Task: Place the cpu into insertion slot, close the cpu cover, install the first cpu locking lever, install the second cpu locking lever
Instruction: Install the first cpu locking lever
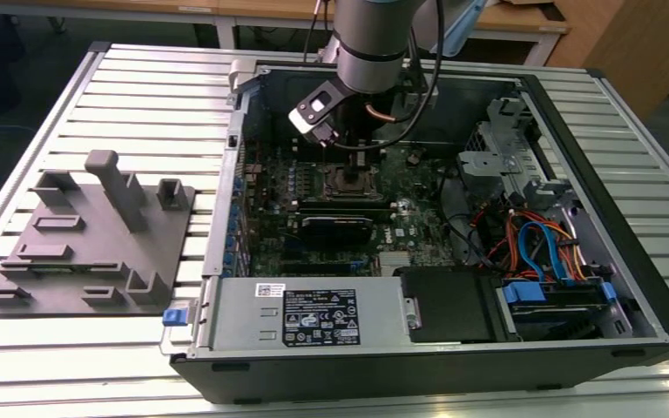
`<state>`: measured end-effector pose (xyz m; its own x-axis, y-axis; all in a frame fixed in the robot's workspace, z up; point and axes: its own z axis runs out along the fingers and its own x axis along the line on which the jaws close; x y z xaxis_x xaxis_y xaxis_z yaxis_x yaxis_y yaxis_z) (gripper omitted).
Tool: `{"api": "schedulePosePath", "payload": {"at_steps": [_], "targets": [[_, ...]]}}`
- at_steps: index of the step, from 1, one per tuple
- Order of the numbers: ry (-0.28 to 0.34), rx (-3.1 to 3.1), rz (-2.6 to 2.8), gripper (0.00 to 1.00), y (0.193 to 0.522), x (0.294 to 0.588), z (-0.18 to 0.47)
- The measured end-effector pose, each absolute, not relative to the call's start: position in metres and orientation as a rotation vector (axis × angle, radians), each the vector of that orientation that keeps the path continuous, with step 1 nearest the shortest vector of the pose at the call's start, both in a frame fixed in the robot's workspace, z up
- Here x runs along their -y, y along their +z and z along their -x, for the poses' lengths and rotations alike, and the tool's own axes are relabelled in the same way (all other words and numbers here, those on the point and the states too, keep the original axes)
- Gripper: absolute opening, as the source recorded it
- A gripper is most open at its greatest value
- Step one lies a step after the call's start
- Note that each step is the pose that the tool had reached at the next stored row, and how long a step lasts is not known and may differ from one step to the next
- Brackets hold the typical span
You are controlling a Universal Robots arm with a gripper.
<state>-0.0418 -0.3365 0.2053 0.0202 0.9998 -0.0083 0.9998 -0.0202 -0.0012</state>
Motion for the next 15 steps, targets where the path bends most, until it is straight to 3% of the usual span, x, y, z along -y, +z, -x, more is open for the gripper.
{"api": "schedulePosePath", "payload": {"at_steps": [15], "targets": [[-0.01,-2.195,-2.24,0.1,0.231,0.336,0.042]]}}
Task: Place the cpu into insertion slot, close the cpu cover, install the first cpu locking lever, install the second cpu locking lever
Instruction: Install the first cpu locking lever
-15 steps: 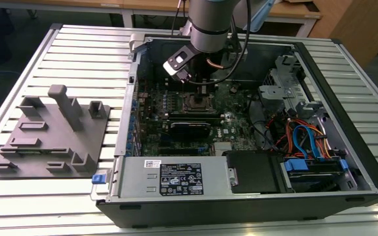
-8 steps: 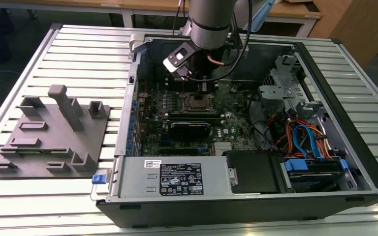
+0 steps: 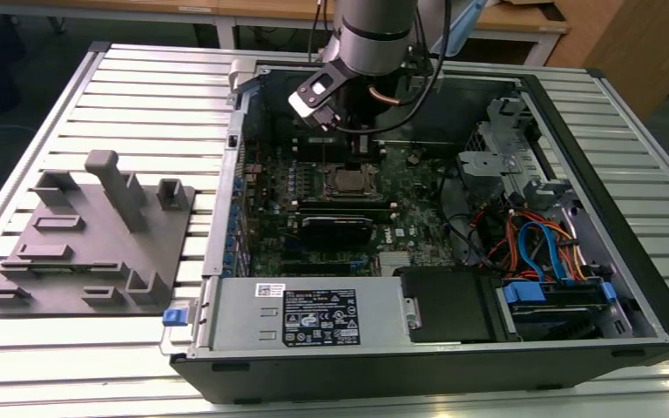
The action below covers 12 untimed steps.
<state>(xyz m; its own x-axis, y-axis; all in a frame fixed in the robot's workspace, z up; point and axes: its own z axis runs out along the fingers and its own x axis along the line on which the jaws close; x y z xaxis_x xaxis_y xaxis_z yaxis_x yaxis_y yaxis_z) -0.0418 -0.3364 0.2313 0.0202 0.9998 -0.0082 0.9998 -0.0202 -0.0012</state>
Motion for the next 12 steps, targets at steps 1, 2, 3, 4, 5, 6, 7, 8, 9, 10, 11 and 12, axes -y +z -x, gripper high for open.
{"api": "schedulePosePath", "payload": {"at_steps": [1,2,3,4,5,6,7,8,9,10,11,12], "targets": [[-0.01,-2.195,-2.24,0.1,0.233,0.336,0.042],[-0.01,-2.195,-2.24,0.1,0.235,0.336,0.042],[-0.01,-2.195,-2.24,0.1,0.238,0.336,0.042],[-0.01,-2.195,-2.24,0.1,0.24,0.336,0.042],[-0.01,-2.196,-2.24,0.1,0.242,0.336,0.042],[-0.01,-2.195,-2.24,0.1,0.244,0.336,0.042],[-0.011,-2.195,-2.24,0.1,0.246,0.336,0.042],[-0.01,-2.195,-2.24,0.1,0.248,0.336,0.042],[-0.01,-2.195,-2.24,0.1,0.25,0.336,0.042],[-0.01,-2.195,-2.24,0.1,0.252,0.336,0.042],[-0.011,-2.195,-2.24,0.1,0.253,0.336,0.042],[-0.01,-2.196,-2.24,0.1,0.253,0.336,0.042]]}}
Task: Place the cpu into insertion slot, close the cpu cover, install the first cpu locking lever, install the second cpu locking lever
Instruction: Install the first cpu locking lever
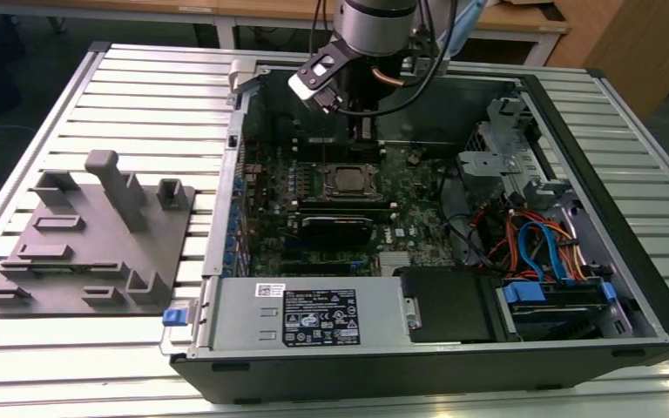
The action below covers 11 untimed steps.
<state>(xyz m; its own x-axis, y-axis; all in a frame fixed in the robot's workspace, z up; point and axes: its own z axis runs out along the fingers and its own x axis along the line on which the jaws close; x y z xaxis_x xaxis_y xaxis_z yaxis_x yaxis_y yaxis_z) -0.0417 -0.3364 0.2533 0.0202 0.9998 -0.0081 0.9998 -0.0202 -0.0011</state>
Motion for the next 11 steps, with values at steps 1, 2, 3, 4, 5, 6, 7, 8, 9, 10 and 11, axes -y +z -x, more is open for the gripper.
{"api": "schedulePosePath", "payload": {"at_steps": [1,2,3,4,5,6,7,8,9,10,11], "targets": [[-0.01,-2.196,-2.24,0.1,0.2533,0.3364,0.0417],[-0.011,-2.195,-2.24,0.1,0.2534,0.3364,0.0417],[-0.011,-2.195,-2.24,0.1,0.2534,0.3364,0.0417],[-0.011,-2.195,-2.24,0.1,0.2534,0.3364,0.0418],[-0.011,-2.195,-2.24,0.1,0.2534,0.3364,0.0417],[-0.011,-2.195,-2.24,0.1,0.2533,0.3364,0.0418],[-0.011,-2.195,-2.24,0.1,0.2534,0.3364,0.0418],[-0.011,-2.195,-2.24,0.1,0.2534,0.3364,0.0418],[-0.011,-2.195,-2.24,0.1,0.2534,0.3364,0.0418],[-0.011,-2.195,-2.24,0.1,0.2533,0.3364,0.0418],[-0.011,-2.195,-2.24,0.1,0.2534,0.3364,0.0417]]}}
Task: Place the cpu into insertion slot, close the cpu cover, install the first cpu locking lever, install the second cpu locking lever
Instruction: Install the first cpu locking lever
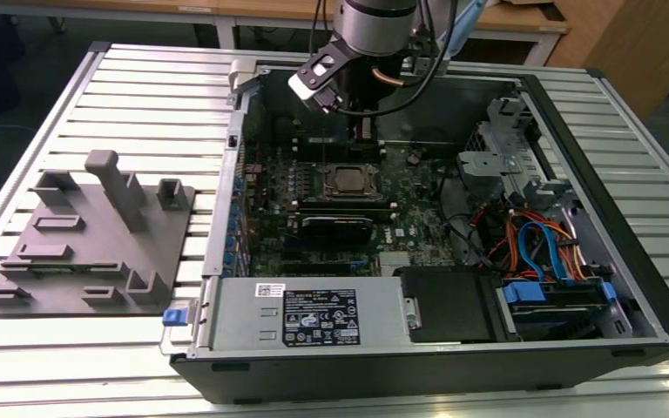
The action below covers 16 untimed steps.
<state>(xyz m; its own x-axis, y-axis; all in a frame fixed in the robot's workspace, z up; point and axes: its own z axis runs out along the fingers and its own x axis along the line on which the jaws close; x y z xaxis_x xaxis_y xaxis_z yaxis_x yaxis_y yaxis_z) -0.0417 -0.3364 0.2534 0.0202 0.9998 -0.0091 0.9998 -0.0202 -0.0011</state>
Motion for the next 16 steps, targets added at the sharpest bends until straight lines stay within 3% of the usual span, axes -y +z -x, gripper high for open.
{"api": "schedulePosePath", "payload": {"at_steps": [16], "targets": [[-0.011,-2.324,-2.105,0.1,0.2533,0.3364,0.0417]]}}
